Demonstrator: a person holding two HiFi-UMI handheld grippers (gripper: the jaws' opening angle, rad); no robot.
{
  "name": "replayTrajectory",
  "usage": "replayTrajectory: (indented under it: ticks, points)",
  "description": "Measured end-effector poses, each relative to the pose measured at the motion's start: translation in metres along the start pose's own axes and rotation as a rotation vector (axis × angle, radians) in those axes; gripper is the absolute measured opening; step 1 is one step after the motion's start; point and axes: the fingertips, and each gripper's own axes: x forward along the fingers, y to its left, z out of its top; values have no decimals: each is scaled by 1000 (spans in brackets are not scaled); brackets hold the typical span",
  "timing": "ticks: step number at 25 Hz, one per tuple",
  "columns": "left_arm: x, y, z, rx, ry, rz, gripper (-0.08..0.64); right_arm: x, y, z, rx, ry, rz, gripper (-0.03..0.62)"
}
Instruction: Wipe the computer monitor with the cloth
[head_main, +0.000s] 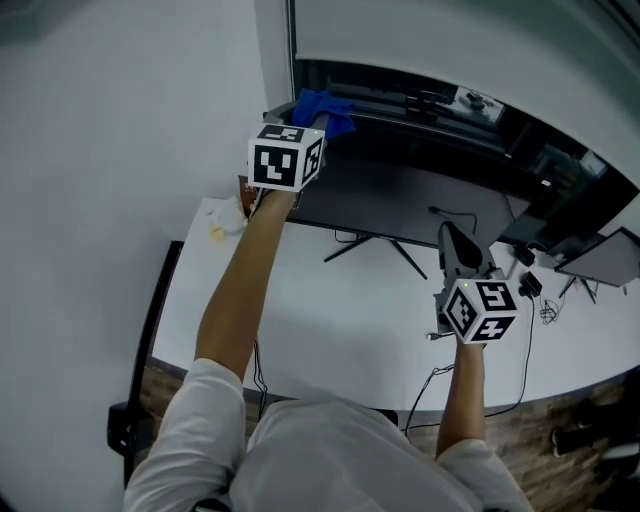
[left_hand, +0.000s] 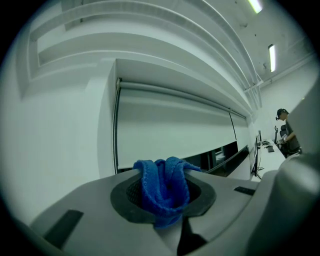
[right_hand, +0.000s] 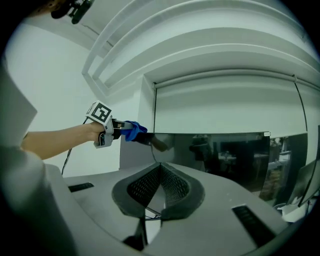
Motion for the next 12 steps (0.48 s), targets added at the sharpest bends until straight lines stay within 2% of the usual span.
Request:
replayTrajectory:
  ticks: [4,12]
  points:
    - [-17,40,-8,-50,-22,9,98,16,28,-4,-26,2,5,12]
    - [-38,102,-21,-100,-44,47,98,46,74,-3,-63,17,32,12]
